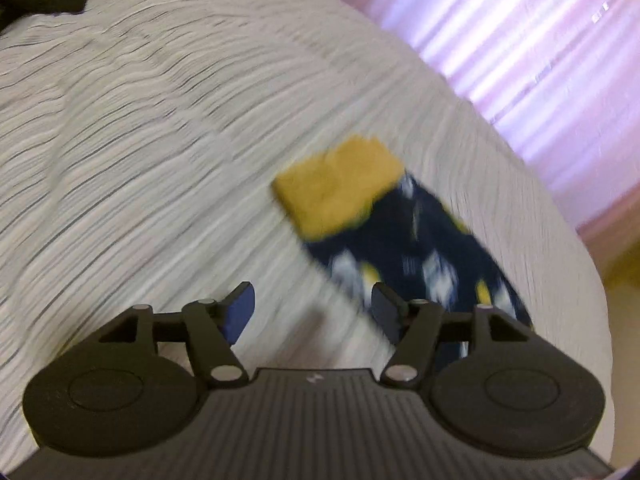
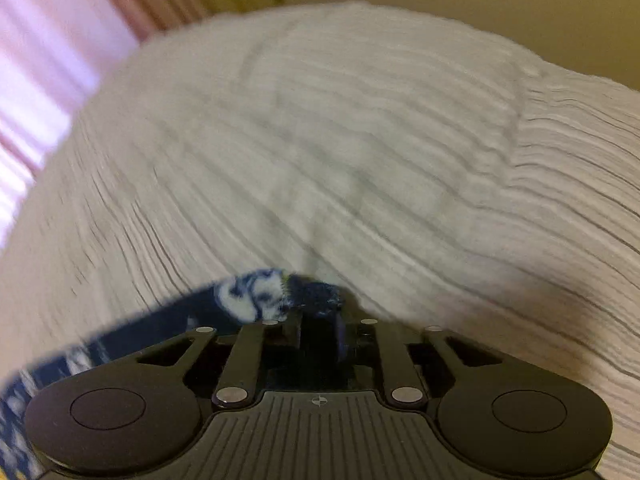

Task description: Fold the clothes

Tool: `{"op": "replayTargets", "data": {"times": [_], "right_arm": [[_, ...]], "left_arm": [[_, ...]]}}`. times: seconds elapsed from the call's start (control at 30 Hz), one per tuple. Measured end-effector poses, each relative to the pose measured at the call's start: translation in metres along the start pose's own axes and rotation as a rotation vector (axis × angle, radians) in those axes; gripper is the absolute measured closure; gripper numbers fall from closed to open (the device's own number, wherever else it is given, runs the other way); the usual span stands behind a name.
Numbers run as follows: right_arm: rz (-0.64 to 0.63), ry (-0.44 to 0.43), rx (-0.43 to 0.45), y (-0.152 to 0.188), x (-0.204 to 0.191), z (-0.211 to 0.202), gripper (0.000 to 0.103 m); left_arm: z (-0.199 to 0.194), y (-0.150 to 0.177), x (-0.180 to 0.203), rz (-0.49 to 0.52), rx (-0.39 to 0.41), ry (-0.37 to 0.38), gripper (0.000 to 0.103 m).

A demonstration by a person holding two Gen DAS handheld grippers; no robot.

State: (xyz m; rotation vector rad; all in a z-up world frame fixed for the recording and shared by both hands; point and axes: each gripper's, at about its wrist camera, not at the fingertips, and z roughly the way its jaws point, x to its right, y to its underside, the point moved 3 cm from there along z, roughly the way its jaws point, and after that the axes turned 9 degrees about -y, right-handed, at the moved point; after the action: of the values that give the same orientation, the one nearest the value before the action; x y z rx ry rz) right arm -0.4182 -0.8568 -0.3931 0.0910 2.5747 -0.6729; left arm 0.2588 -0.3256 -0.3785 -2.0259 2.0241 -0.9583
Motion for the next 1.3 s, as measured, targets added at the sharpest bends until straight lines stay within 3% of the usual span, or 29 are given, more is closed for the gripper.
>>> {"op": "replayTargets", "data": {"times": [0.1,0.17,0.2,0.23,0.27,0.33,0.37,0.43,0.47,0.53,0.6,0.67,0.73,0.8,0.87,0.9,0.93,1.0,1.1,1.2,1.3], "right_arm": [[0.03,0.03,-0.008,0.003,-0.003,0.008,0.066],[0.058,0.028,-0.005,0.002,-0.002,0.006,0.059],[0.066,0.03,-0.004,0.002,-0.002,0.005,0.051],[0.075,0.032,-0.003,0.001,-0.002,0.004,0.047],[0.078,0.052,0.007,0.0,-0.003,0.0,0.039],[0.037,0.14,0.076,-0.002,-0.015,-0.019,0.038],[-0.053,0.215,0.123,0.0,-0.029,-0.032,0.038],[-0.356,0.341,0.187,0.021,-0.073,-0.059,0.038],[-0.534,0.344,0.217,0.045,-0.1,-0.071,0.038],[-0.861,0.26,0.18,0.106,-0.151,-0.086,0.038],[-1.106,0.086,0.083,0.184,-0.192,-0.098,0.038],[-1.249,-0.13,-0.048,0.257,-0.226,-0.104,0.038],[-1.338,-0.278,-0.135,0.309,-0.25,-0.101,0.038],[-1.46,-0.332,-0.163,0.345,-0.265,-0.084,0.038],[-1.574,-0.267,-0.138,0.369,-0.269,-0.066,0.039],[-1.631,-0.234,-0.126,0.381,-0.27,-0.057,0.073],[-1.633,-0.217,-0.138,0.382,-0.272,-0.048,0.101],[-1.529,-0.235,-0.19,0.369,-0.267,-0.034,0.098],[-1.52,-0.29,-0.194,0.355,-0.273,-0.047,0.098],[-1.552,-0.362,-0.216,0.352,-0.279,-0.065,0.098],[-1.541,-0.462,-0.271,0.349,-0.279,-0.083,0.098]], "left_arm": [[0.04,-0.017,0.006,-0.048,0.019,-0.034,0.042],[0.062,-0.024,0.009,-0.044,0.015,-0.071,0.048],[0.068,-0.027,0.011,-0.027,0.018,-0.081,0.067],[0.071,-0.029,0.014,-0.005,0.016,-0.077,0.079],[0.072,-0.031,0.016,0.02,0.009,-0.064,0.082],[0.069,-0.036,0.02,0.071,-0.006,-0.05,0.084],[0.067,-0.038,0.02,0.099,-0.011,-0.048,0.084],[0.064,-0.041,0.019,0.135,-0.019,-0.047,0.08],[0.064,-0.042,0.017,0.138,-0.024,-0.043,0.079],[0.065,-0.044,0.013,0.126,-0.033,-0.034,0.076],[0.068,-0.043,0.01,0.113,-0.036,-0.027,0.076],[0.072,-0.043,0.011,0.11,-0.033,-0.025,0.076],[0.07,-0.041,0.014,0.133,-0.027,-0.007,0.088],[0.068,-0.04,0.018,0.183,-0.013,0.001,0.092],[0.061,-0.042,0.022,0.244,0.013,0.012,0.094],[0.055,-0.044,0.023,0.266,0.032,0.023,0.095],[0.047,-0.047,0.022,0.279,0.051,0.04,0.095],[0.026,-0.052,0.013,0.287,0.084,0.081,0.095],[-0.015,-0.061,-0.013,0.3,0.129,0.108,0.095],[-0.056,-0.067,-0.057,0.277,0.17,0.091,0.095],[-0.078,-0.058,-0.101,0.323,0.204,0.005,0.094]]}}
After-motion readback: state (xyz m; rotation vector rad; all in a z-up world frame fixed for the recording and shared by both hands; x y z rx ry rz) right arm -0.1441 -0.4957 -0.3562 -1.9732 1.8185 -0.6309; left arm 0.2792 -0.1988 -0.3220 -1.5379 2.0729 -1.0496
